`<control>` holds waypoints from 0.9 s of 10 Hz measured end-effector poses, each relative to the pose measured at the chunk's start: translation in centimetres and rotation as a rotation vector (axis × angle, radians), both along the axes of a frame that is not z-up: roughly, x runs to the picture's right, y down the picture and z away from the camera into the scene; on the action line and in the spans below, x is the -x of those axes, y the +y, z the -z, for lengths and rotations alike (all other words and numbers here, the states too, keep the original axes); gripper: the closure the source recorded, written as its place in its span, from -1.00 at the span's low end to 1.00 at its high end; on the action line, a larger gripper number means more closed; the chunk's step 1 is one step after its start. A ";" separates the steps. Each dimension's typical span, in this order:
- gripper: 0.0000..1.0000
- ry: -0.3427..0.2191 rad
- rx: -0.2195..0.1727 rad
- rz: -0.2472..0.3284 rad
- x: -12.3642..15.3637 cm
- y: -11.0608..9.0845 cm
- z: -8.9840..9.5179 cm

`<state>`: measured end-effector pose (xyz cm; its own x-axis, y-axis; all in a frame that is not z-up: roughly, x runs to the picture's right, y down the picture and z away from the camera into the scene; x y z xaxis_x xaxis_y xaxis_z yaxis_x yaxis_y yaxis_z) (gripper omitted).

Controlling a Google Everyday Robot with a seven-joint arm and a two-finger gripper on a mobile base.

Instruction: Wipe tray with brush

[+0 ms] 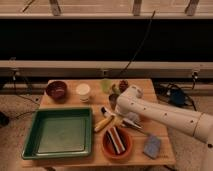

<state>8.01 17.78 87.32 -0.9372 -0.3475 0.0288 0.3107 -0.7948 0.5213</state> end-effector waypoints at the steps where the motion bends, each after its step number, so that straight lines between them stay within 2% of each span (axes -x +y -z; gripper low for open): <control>1: 0.08 -0.008 0.000 -0.004 0.0 -0.1 0.2; 3: 0.54 -0.029 -0.001 -0.017 0.0 -0.5 0.8; 5: 0.90 -0.040 -0.005 -0.030 -0.2 -0.8 1.3; 6: 0.99 -0.045 -0.011 -0.038 -0.5 -1.4 1.8; 9: 1.00 -0.045 -0.039 -0.031 -1.5 -3.9 3.7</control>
<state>9.48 13.91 83.62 -0.9259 -0.3767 -0.0271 0.3129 -0.8053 0.5036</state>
